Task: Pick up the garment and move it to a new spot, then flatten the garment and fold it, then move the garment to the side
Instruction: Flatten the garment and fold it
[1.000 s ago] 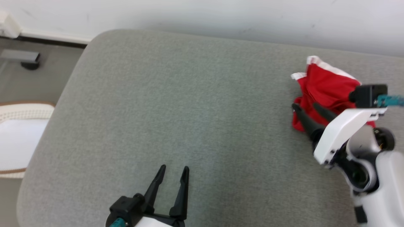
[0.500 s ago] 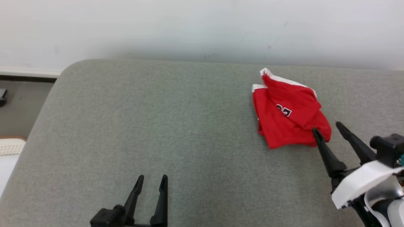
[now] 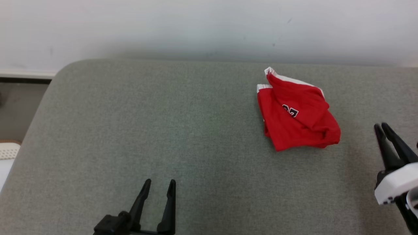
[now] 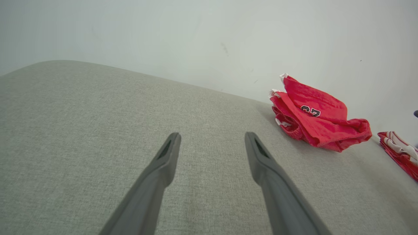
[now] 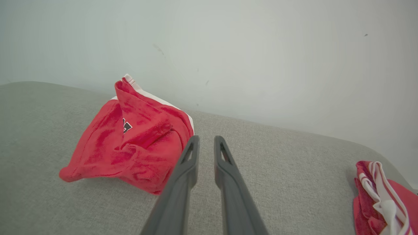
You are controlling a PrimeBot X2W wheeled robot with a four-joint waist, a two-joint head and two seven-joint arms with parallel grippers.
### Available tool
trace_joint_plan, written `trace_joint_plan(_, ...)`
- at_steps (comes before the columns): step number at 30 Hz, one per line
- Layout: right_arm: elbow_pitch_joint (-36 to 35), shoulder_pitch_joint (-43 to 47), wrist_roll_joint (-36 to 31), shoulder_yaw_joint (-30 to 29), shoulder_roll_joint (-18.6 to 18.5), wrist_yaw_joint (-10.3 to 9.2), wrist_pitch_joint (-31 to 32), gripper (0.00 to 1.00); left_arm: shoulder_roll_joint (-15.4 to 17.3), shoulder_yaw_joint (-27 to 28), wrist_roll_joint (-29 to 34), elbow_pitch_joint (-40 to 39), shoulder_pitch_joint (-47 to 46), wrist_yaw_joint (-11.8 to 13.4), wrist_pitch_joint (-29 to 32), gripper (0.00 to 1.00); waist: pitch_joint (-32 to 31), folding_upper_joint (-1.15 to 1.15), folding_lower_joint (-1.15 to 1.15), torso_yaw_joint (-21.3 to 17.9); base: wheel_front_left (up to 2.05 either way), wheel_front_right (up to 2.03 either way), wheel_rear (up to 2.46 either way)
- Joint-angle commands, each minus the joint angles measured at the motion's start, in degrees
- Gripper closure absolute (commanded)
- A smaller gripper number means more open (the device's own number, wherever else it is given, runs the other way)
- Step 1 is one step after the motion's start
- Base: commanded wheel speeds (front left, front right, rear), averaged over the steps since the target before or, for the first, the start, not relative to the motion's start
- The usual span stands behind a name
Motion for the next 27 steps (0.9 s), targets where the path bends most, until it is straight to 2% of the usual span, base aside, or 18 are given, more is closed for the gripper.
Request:
trace_joint_plan(1, 1.3, -2.2, -0.5, 0.1, -0.3, 0.01, 0.1, 1.00, 0.2, 0.0, 1.0, -0.2, -0.8, -0.1, 0.0, 0.00, 1.6, -0.01, 0.00, 0.8, 0.00, 0.00, 0.00)
trace_joint_plan(9, 12.7, -13.6, -2.0, 2.6, 0.1, 0.00, 2.3, 1.00, 0.2, -1.5, 0.0, 0.4, -3.4, -0.3, 0.0, 0.00, 6.4, -0.01, 0.00, 4.0, 0.00, 0.00, 0.00)
trace_joint_plan(16, 21.9, -18.4, -1.8, 3.8, 1.4, 0.01, 2.8, 1.00, 0.2, -2.6, -1.5, 0.9, -4.4, 0.4, 0.0, 0.00, 7.0, -0.01, 0.00, 6.6, 0.00, 0.00, 0.00)
trace_joint_plan(22, 25.8, -20.4, -1.0, 5.1, 2.0, 0.01, 2.9, 1.00, 0.2, -3.0, -2.0, 1.2, -4.1, 0.7, 0.0, 0.00, 6.4, -0.01, 0.00, 7.5, 0.00, 0.00, 0.00)
trace_joint_plan(27, 26.7, -21.7, -0.5, 8.6, 2.6, 0.01, 2.4, 1.00, 0.2, -3.2, -2.2, 1.2, -4.2, 0.8, 0.0, 0.00, 5.8, -0.01, 0.00, 8.2, 0.00, 0.00, 0.00)
